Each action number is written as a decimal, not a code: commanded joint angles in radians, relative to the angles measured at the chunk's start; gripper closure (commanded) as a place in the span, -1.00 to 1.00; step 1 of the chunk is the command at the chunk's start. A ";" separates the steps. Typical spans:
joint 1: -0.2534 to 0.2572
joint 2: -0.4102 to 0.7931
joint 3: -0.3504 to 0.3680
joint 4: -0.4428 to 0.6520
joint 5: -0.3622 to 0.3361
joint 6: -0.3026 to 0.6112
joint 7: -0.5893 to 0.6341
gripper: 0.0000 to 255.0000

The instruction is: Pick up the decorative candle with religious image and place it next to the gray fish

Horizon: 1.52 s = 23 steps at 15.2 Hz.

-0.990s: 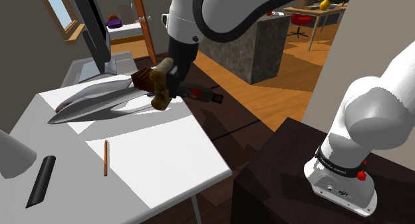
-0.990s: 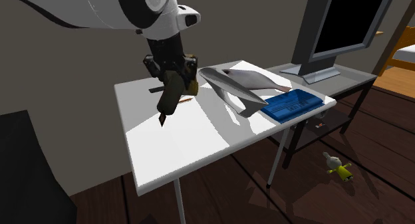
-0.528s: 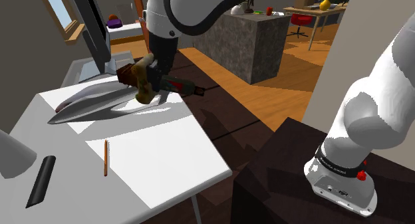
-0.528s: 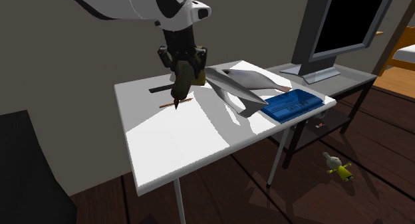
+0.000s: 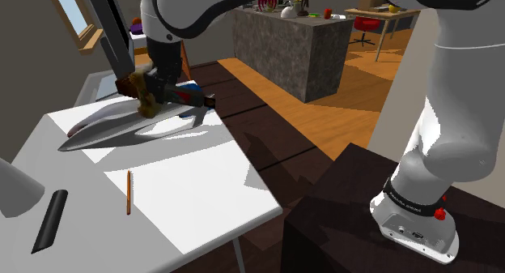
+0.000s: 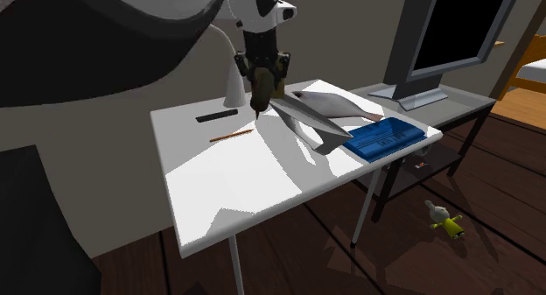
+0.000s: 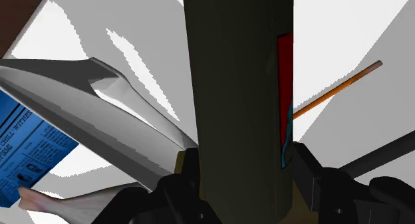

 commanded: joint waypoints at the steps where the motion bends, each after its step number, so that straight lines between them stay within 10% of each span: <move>1: 0.019 0.093 -0.006 0.127 -0.036 -0.038 0.010 1.00; 4: 0.061 0.249 -0.022 0.359 -0.082 -0.120 0.011 1.00; 23: 0.049 0.278 -0.039 0.145 -0.105 0.120 0.034 1.00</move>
